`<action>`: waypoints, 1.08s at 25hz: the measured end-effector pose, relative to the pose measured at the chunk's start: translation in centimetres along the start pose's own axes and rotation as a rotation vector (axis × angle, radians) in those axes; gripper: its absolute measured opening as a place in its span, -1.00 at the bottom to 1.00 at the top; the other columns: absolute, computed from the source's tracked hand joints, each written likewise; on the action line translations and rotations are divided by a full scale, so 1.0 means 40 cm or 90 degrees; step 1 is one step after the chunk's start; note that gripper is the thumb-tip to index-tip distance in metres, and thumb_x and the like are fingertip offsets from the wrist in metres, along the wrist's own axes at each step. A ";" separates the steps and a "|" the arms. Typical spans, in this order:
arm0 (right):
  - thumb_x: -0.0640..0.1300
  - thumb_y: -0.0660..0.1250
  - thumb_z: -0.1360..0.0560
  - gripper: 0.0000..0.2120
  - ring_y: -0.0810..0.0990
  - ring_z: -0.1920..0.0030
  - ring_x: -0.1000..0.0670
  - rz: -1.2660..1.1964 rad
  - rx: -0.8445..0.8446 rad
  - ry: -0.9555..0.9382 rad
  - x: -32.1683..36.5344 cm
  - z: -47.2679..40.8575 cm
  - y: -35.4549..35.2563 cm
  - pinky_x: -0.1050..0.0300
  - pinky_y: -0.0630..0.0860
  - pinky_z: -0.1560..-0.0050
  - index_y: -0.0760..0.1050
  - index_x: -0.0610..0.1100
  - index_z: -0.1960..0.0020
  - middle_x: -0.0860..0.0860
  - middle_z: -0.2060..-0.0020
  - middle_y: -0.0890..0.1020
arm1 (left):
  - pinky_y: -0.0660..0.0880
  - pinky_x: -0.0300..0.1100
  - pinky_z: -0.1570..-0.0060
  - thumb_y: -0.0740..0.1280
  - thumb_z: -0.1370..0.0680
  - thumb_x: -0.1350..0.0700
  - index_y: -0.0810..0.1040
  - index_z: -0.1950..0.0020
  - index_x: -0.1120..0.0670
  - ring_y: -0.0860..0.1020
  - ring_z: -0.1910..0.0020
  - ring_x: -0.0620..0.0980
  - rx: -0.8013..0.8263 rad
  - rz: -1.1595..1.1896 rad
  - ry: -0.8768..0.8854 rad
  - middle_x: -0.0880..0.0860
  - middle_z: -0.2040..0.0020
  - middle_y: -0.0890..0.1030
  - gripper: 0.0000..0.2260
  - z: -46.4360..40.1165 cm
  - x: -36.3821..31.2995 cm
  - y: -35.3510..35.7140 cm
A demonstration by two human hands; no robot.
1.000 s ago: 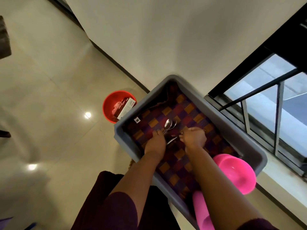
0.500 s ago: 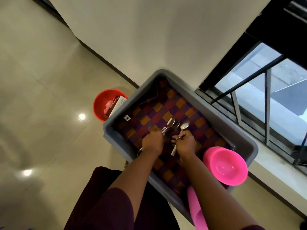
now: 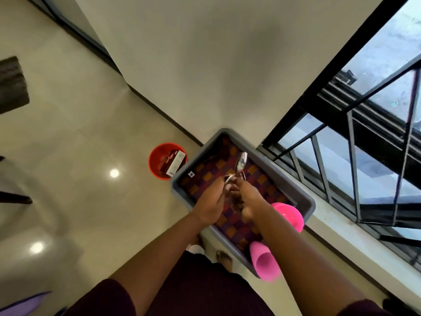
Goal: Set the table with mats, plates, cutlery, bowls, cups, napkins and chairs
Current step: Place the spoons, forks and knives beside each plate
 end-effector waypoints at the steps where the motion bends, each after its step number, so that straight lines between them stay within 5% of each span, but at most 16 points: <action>1: -0.06 0.17 -0.62 -0.75 0.28 0.64 0.14 -0.008 0.007 0.005 0.004 0.027 0.006 0.29 0.13 0.68 0.53 -0.13 0.13 0.02 0.45 0.53 | 0.43 -0.36 -0.03 0.09 -0.68 0.15 0.39 -0.26 -0.01 0.53 -0.03 -0.24 0.010 -0.039 0.042 -0.06 -0.05 0.55 -0.80 0.025 -0.034 -0.011; 4: -0.19 0.07 -0.66 -0.70 0.39 0.56 0.06 0.005 0.034 -0.021 0.021 0.112 0.027 0.25 0.28 0.60 0.47 -0.20 0.17 -0.09 0.47 0.56 | 0.32 -0.20 -0.38 0.12 -0.62 0.27 0.29 -0.49 0.07 0.40 -0.37 -0.07 0.039 -0.132 0.123 0.06 -0.40 0.42 -0.58 0.085 -0.091 -0.024; 7: -0.27 0.15 -0.63 -0.70 0.54 0.38 0.01 0.030 0.124 -0.071 0.045 0.193 0.049 0.21 0.51 0.40 0.51 -0.26 0.23 -0.11 0.38 0.56 | 0.28 -0.12 -0.43 0.07 -0.66 0.19 0.22 -0.54 0.00 0.31 -0.45 -0.05 0.034 -0.248 0.110 0.00 -0.50 0.32 -0.57 0.155 -0.133 -0.021; 9: -0.29 0.17 -0.62 -0.66 0.55 0.47 0.03 0.010 0.157 -0.072 0.045 0.227 0.053 0.21 0.52 0.45 0.54 -0.25 0.29 -0.07 0.46 0.56 | 0.40 -0.11 -0.33 0.09 -0.64 0.12 0.31 -0.49 0.01 0.40 -0.36 -0.05 -0.026 -0.260 0.198 -0.02 -0.42 0.41 -0.60 0.215 -0.188 -0.021; 11: -0.27 0.21 -0.60 -0.75 0.47 0.49 0.02 0.072 0.095 -0.135 0.044 0.240 0.037 0.19 0.43 0.51 0.55 -0.23 0.22 -0.06 0.48 0.52 | 0.45 -0.22 -0.24 0.11 -0.64 0.09 0.39 -0.38 -0.06 0.47 -0.25 -0.12 -0.114 -0.102 0.205 -0.07 -0.28 0.47 -0.69 0.270 -0.230 -0.031; 15: -0.24 0.16 -0.64 -0.82 0.20 0.63 0.14 0.185 0.108 -0.239 0.010 0.296 0.077 0.28 0.14 0.65 0.53 -0.21 0.02 0.04 0.54 0.47 | 0.44 -0.24 0.05 0.06 -0.69 0.14 0.49 -0.16 -0.11 0.53 0.06 -0.09 -0.426 0.140 -0.080 -0.04 0.08 0.54 -0.75 0.331 -0.205 -0.077; 17: -0.27 0.17 -0.63 -0.83 0.25 0.63 0.17 0.177 0.182 -0.253 -0.036 0.337 0.118 0.29 0.15 0.66 0.53 -0.16 0.01 0.02 0.42 0.57 | 0.47 -0.27 0.14 0.09 -0.69 0.04 0.53 -0.14 -0.07 0.57 0.08 -0.09 -0.421 0.201 -0.199 -0.08 0.08 0.58 -0.78 0.366 -0.190 -0.070; 19: -0.30 0.20 -0.60 -0.81 0.35 0.54 0.13 0.198 0.235 -0.257 -0.094 0.379 0.151 0.27 0.18 0.62 0.58 -0.15 0.03 -0.04 0.35 0.63 | 0.42 -0.42 0.29 0.14 -0.66 -0.07 0.55 -0.16 -0.03 0.56 0.20 -0.29 -0.415 0.204 -0.216 -0.14 0.14 0.59 -0.75 0.423 -0.189 -0.060; 22: -0.30 0.24 -0.57 -0.84 0.36 0.49 0.11 0.251 0.288 -0.254 -0.180 0.421 0.184 0.26 0.19 0.60 0.59 -0.17 0.05 -0.14 0.15 0.64 | 0.32 -0.43 0.43 0.13 -0.66 -0.03 0.54 -0.12 0.10 0.45 0.44 -0.29 -0.447 0.251 -0.211 -0.07 0.26 0.51 -0.72 0.533 -0.165 -0.047; 27: -0.29 0.34 -0.50 -0.94 0.36 0.55 0.13 0.455 0.360 -0.223 -0.385 0.493 0.280 0.29 0.13 0.60 0.50 -0.16 0.05 -0.04 0.41 0.54 | 0.30 -0.33 0.45 0.03 -0.69 0.13 0.40 -0.09 0.18 0.33 0.42 -0.12 -0.581 0.325 -0.239 0.02 0.31 0.38 -0.80 0.766 -0.093 -0.018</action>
Point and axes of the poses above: each hand's wrist, its own z-axis away from the middle knuckle, its own y-axis out of the palm, x = y × z, the point moved 6 cm from there along -z, towards the middle knuckle
